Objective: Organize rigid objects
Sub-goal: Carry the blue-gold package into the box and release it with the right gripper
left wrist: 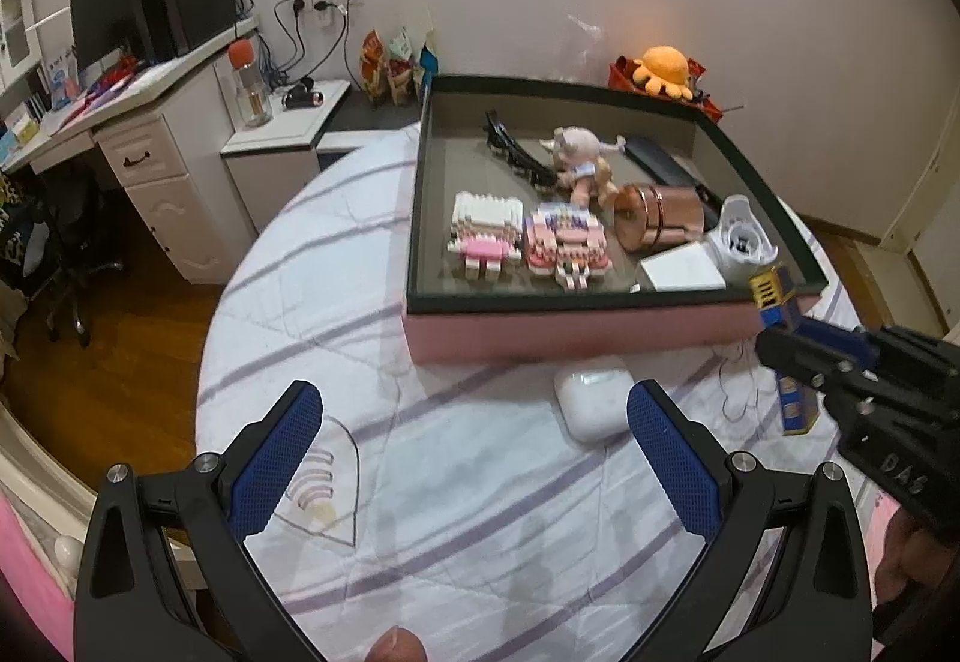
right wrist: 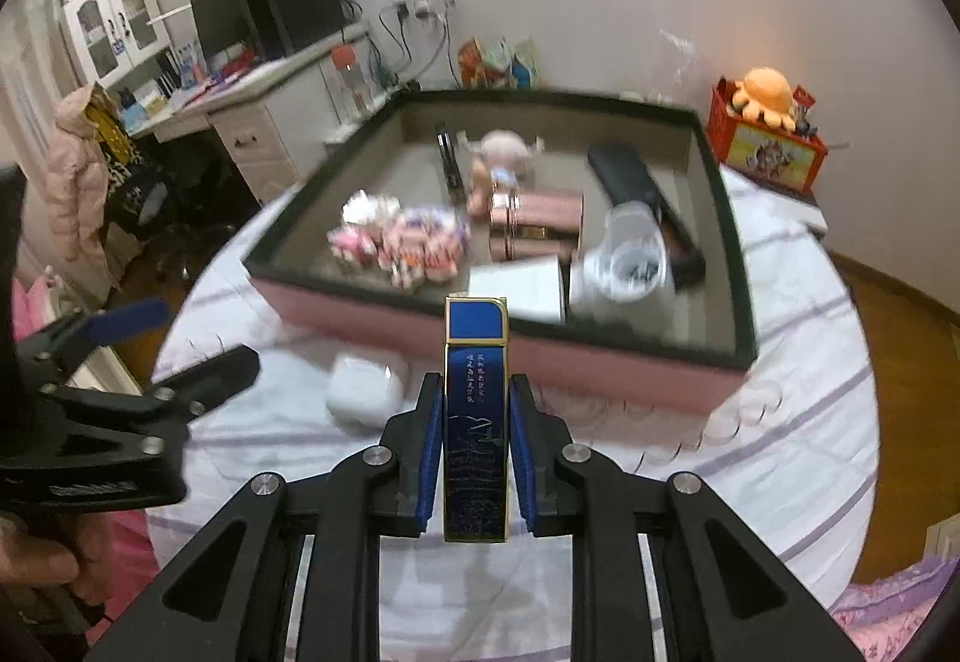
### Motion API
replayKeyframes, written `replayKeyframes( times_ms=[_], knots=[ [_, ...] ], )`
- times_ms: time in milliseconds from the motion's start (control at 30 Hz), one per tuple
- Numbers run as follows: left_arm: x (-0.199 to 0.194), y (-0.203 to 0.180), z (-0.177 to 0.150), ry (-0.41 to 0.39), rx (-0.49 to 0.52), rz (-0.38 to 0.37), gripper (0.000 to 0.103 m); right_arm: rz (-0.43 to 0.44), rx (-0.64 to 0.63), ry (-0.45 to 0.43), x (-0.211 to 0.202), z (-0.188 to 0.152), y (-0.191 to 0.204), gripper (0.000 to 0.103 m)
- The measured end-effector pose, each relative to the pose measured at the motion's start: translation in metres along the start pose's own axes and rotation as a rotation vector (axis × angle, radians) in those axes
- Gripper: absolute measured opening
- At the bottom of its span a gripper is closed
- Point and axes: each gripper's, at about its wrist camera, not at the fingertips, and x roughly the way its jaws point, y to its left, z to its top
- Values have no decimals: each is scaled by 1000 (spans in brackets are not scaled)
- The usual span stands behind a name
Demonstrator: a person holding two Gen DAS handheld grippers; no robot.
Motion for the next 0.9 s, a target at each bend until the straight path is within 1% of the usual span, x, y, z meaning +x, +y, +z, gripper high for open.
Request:
replayKeyframes(
  times_ms=[100,233,333,467,667,833,900],
  knots=[
    [0,4,8,-18,-3,4,103,-2,-14,-25,-2,17,1,21],
    [2,9,19,-35,-12,13,103,6,-21,-50,7,41,3,21],
    [6,14,23,-40,-21,21,103,23,-12,-64,17,56,7,21],
    [14,21,27,-31,-33,28,103,44,12,-47,44,69,10,21],
    [27,29,27,-12,-50,32,103,26,23,-4,73,70,11,21],
    [31,31,26,-2,-57,25,103,7,27,27,84,66,10,21],
    [30,31,26,-3,-57,24,103,-4,36,26,86,65,8,22]
  ],
)
